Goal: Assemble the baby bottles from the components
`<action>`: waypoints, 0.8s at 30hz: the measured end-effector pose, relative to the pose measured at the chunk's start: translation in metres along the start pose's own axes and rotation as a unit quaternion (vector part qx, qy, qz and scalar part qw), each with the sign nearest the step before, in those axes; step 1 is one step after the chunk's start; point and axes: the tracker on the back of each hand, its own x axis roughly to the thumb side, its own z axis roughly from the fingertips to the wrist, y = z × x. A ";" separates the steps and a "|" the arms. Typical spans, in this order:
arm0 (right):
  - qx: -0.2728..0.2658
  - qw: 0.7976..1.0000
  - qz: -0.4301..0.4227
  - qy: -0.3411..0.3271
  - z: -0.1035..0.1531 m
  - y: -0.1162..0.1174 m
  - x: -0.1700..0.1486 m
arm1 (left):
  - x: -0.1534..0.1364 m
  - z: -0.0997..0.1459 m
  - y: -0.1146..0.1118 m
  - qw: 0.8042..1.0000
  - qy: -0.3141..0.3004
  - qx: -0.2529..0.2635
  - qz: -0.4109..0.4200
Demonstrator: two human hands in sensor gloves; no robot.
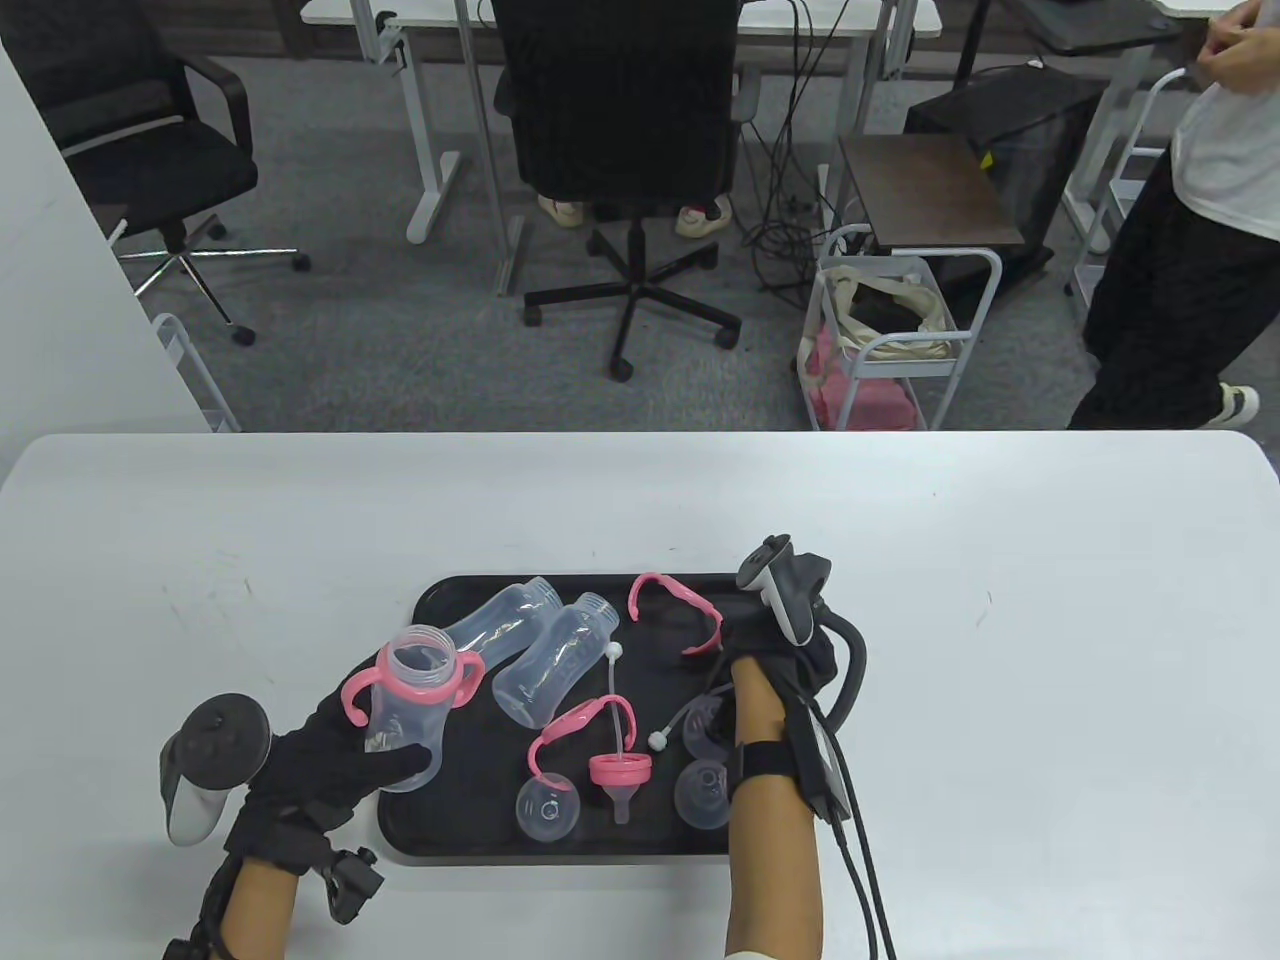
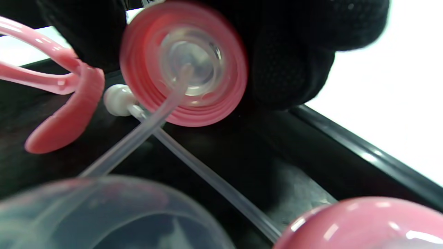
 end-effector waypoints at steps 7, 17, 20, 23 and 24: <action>0.005 1.000 -0.017 -0.001 -0.002 0.001 -0.006 | -0.003 0.000 -0.001 1.000 0.005 -0.001 0.007; 0.076 0.973 -0.212 -0.053 0.003 -0.007 -0.046 | -0.005 0.001 -0.001 1.000 0.007 -0.001 0.017; 0.107 0.953 -0.270 -0.083 0.006 -0.009 -0.053 | -0.005 0.002 -0.001 1.000 0.008 0.000 0.017; 0.141 0.920 -0.342 -0.126 0.012 -0.010 -0.058 | -0.006 0.002 0.000 1.000 0.009 0.002 0.017; 0.149 0.912 -0.359 -0.135 0.014 -0.010 -0.059 | -0.006 0.002 0.000 1.000 0.009 0.003 0.018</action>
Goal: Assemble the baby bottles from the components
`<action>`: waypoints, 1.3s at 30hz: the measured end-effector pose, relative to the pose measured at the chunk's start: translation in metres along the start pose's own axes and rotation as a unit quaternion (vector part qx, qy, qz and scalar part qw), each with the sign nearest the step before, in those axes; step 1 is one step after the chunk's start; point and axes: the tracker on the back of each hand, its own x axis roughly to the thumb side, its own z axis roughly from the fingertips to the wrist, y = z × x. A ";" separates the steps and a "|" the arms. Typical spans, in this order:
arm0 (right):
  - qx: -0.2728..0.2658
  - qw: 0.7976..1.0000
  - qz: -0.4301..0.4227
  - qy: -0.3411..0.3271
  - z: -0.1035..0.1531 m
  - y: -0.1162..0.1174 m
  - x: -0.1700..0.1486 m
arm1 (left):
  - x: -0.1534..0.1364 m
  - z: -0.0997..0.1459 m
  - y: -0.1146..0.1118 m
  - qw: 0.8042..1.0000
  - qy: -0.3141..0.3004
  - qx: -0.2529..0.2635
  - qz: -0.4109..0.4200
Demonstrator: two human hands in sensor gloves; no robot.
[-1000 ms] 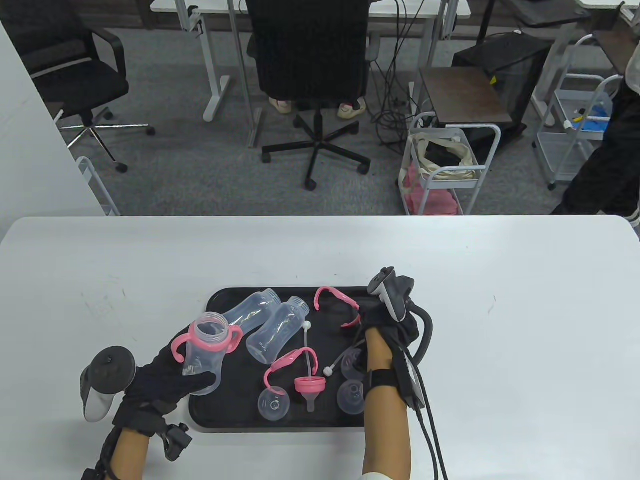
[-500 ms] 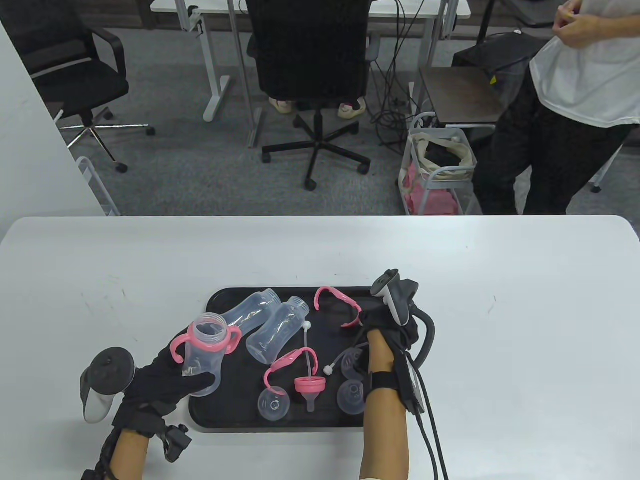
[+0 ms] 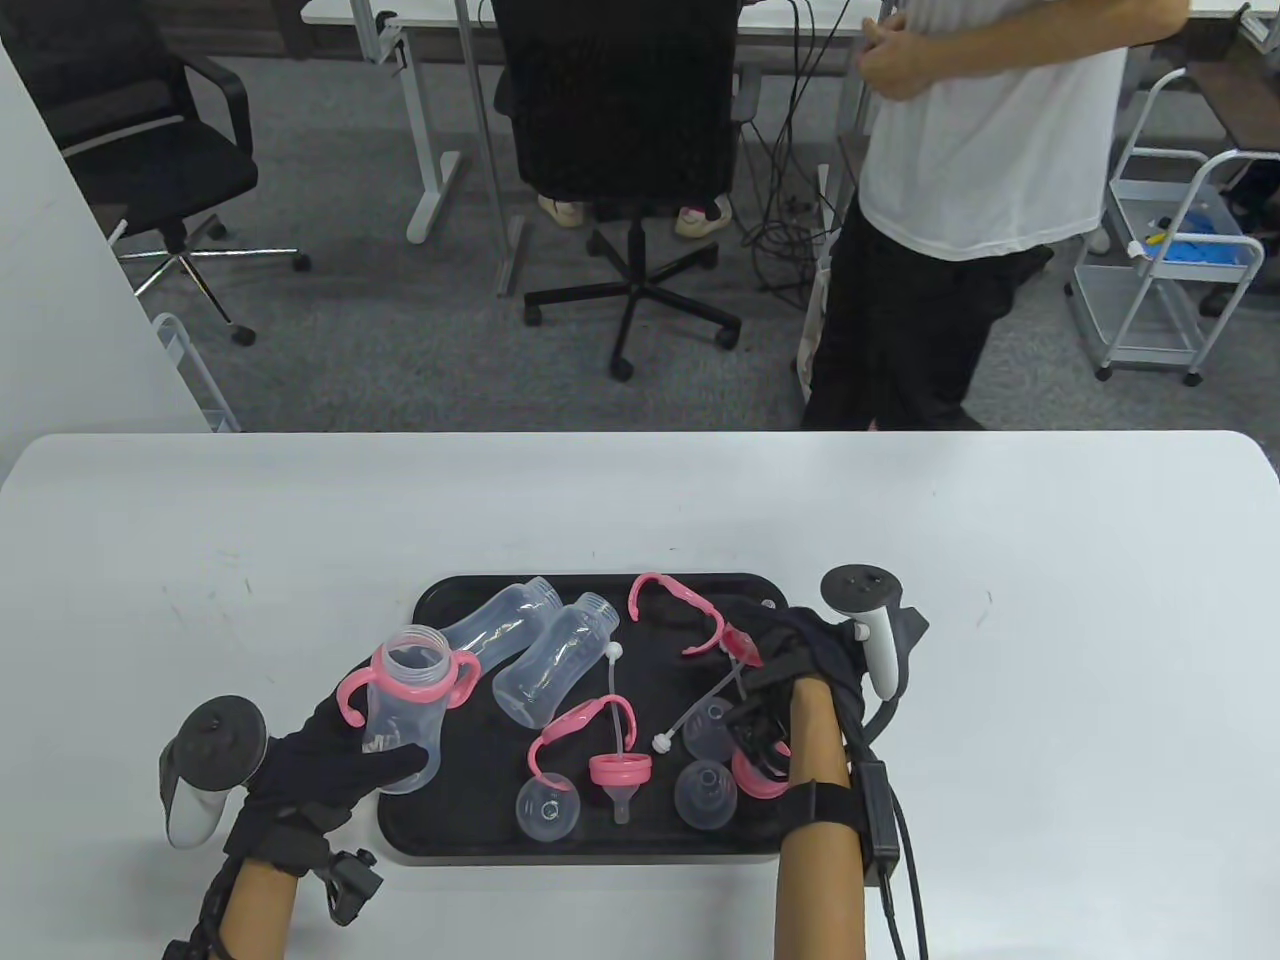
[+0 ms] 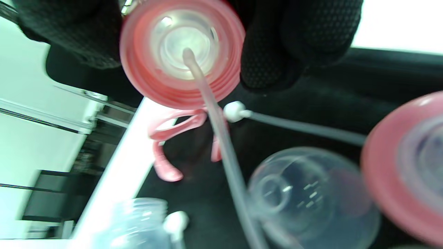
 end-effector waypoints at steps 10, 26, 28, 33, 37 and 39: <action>0.064 0.991 -0.094 -0.067 0.023 0.008 0.004 | 0.001 -0.001 -0.004 1.000 -0.001 -0.011 -0.005; 0.148 0.934 -0.243 -0.216 0.080 0.009 0.027 | 0.010 -0.007 -0.021 0.997 -0.016 -0.063 -0.044; 0.165 0.920 -0.264 -0.240 0.091 0.011 0.032 | 0.012 -0.008 -0.025 0.996 -0.020 -0.073 -0.051; 0.207 0.887 -0.290 -0.294 0.119 0.021 0.053 | 0.017 -0.010 -0.034 0.993 -0.030 -0.097 -0.064; 0.232 0.865 -0.301 -0.329 0.140 0.028 0.069 | 0.020 -0.012 -0.044 0.989 -0.035 -0.119 -0.076; 0.237 0.859 -0.301 -0.341 0.147 0.030 0.076 | 0.021 -0.013 -0.047 0.988 -0.037 -0.127 -0.081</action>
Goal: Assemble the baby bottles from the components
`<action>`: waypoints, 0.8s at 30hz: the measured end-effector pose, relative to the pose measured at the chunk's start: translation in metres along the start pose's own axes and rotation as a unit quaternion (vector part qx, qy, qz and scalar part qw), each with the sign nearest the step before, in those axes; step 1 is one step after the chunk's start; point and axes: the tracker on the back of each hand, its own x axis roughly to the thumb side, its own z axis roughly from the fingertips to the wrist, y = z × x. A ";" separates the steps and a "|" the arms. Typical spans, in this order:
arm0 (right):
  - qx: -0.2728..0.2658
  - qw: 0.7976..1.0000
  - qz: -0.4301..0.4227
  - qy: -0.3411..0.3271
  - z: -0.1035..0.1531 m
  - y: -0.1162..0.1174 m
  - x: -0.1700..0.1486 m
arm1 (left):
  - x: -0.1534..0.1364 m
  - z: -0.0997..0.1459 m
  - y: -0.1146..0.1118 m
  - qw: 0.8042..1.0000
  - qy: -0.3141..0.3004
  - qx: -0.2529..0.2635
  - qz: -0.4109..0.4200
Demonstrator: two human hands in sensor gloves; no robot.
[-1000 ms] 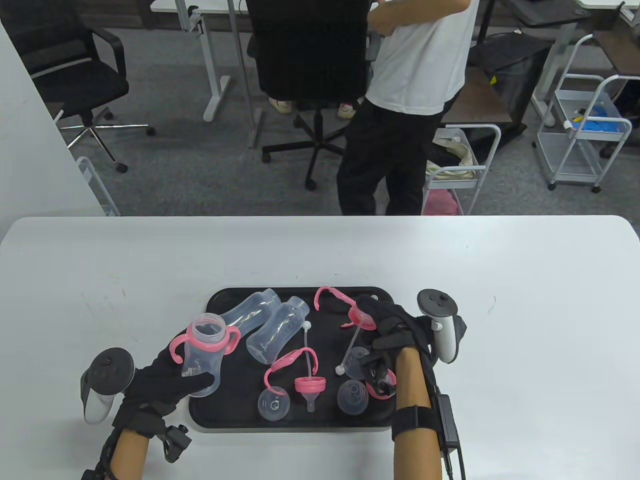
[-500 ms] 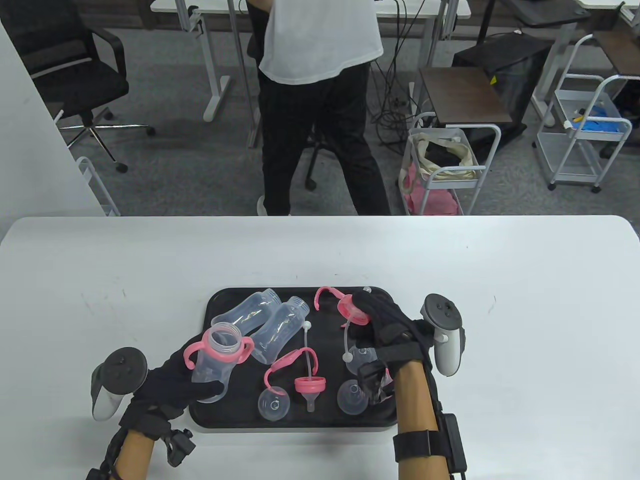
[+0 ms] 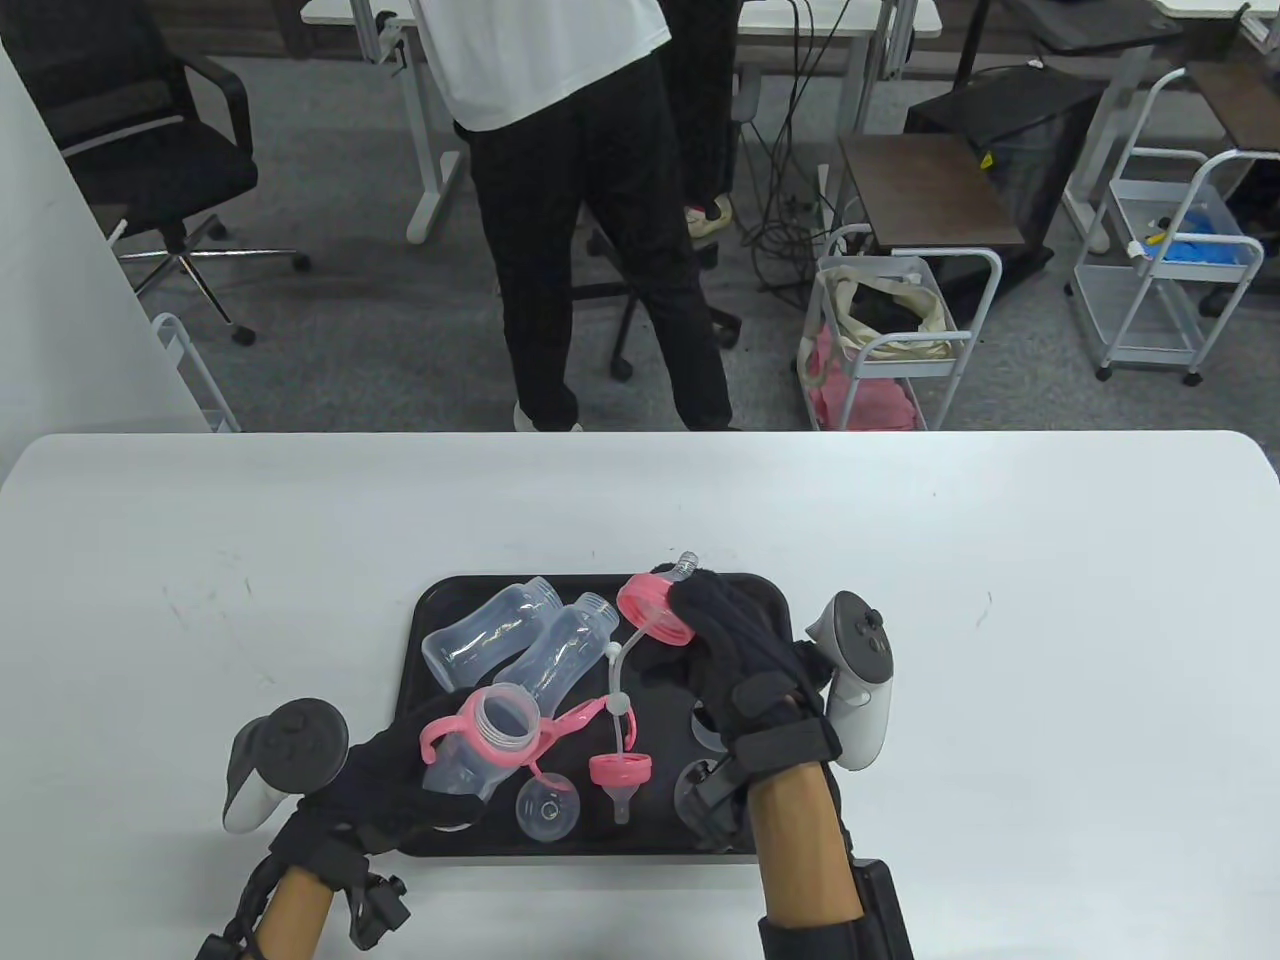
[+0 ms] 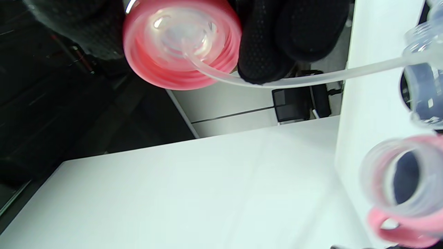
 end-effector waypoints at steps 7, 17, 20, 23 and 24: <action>0.047 0.998 0.001 -0.034 -0.003 0.034 0.020 | 0.005 -0.004 -0.007 1.000 -0.015 -0.021 -0.002; 0.079 0.997 0.011 -0.018 -0.014 0.055 0.001 | 0.013 -0.007 -0.015 0.999 -0.033 -0.027 0.003; 0.061 0.998 0.024 -0.023 -0.015 0.051 -0.013 | 0.012 -0.008 -0.015 0.999 -0.033 -0.028 0.004; 0.054 0.997 0.031 -0.034 -0.012 0.048 -0.029 | 0.011 -0.007 -0.014 0.999 -0.031 -0.026 0.008; 0.048 0.997 0.038 -0.036 -0.010 0.046 -0.034 | 0.011 -0.006 -0.013 0.999 -0.032 -0.023 0.012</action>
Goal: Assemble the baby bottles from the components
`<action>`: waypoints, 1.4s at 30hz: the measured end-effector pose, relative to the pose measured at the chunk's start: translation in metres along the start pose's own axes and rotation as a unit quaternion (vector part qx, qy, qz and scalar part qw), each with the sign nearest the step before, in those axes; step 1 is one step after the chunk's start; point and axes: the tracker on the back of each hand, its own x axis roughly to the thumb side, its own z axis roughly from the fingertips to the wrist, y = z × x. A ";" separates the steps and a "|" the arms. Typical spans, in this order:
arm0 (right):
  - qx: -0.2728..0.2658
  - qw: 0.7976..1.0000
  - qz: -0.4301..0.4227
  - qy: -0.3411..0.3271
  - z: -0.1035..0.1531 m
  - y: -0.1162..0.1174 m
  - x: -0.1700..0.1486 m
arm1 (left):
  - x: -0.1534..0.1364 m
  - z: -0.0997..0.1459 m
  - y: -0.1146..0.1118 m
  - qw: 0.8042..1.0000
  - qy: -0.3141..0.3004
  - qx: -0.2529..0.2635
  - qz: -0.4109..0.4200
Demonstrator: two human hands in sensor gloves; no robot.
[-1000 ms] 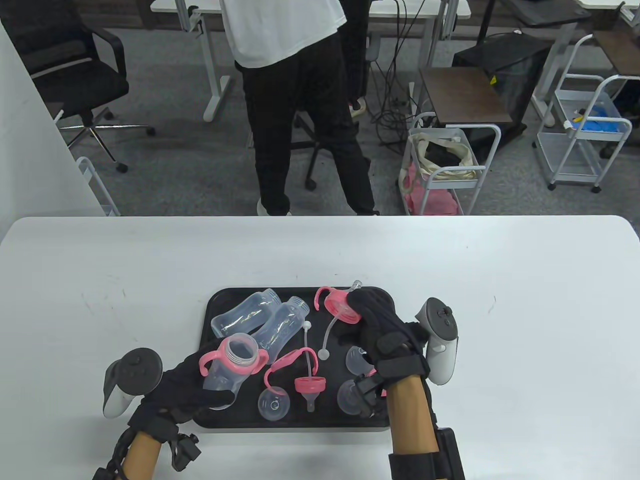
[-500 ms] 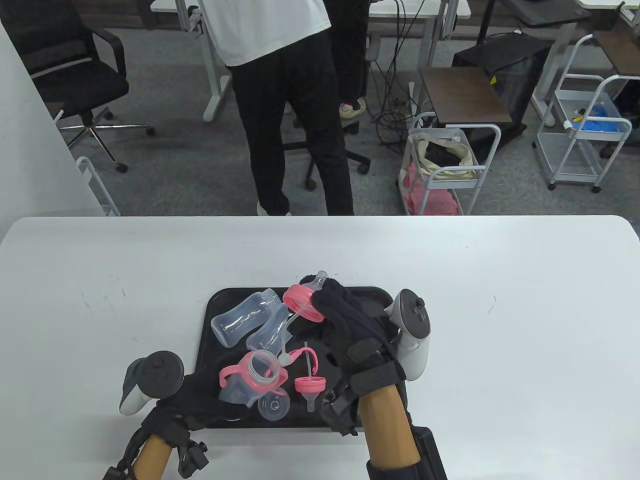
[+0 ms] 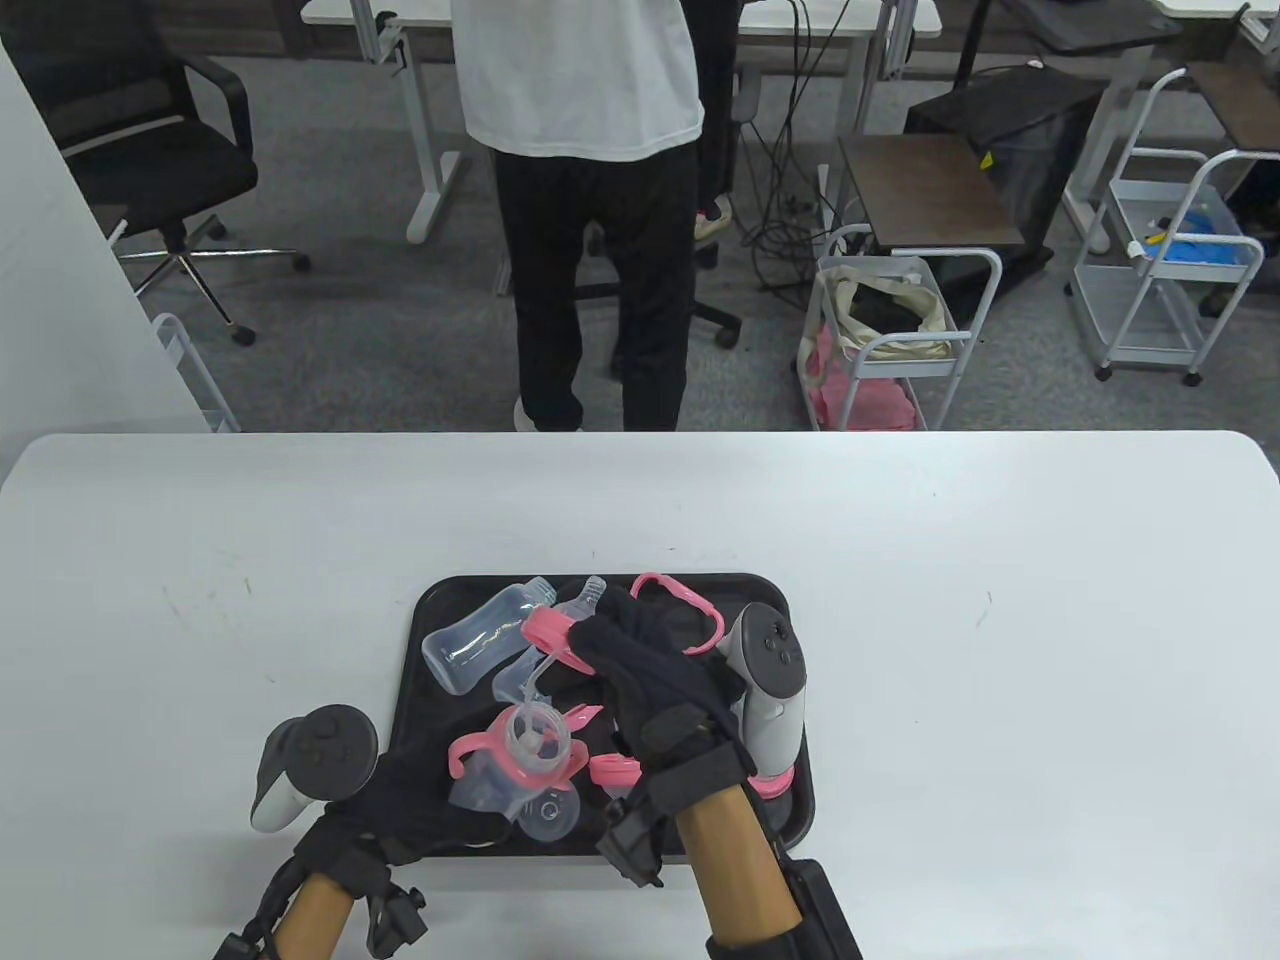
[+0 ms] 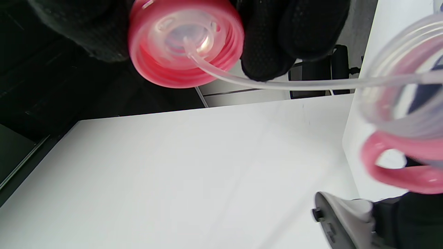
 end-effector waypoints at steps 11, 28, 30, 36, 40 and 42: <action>-0.051 0.992 0.103 -0.058 0.020 -0.010 -0.041 | -0.001 0.000 -0.001 1.000 -0.006 -0.014 0.001; 0.024 0.988 0.129 -0.082 0.026 -0.011 -0.071 | -0.009 -0.004 -0.008 0.990 -0.041 -0.080 0.109; 0.047 0.989 0.124 -0.072 0.026 -0.012 -0.071 | -0.009 -0.005 -0.009 0.989 -0.041 -0.086 0.111; 0.101 0.984 0.136 -0.045 0.026 -0.020 -0.074 | -0.008 -0.006 -0.012 0.989 -0.038 -0.109 0.090; 0.083 0.987 0.137 -0.034 0.026 -0.022 -0.072 | -0.008 -0.006 -0.012 0.988 -0.038 -0.112 0.097; 0.054 0.982 0.179 -0.017 0.026 -0.023 -0.073 | -0.007 -0.005 -0.010 0.992 -0.027 -0.105 0.069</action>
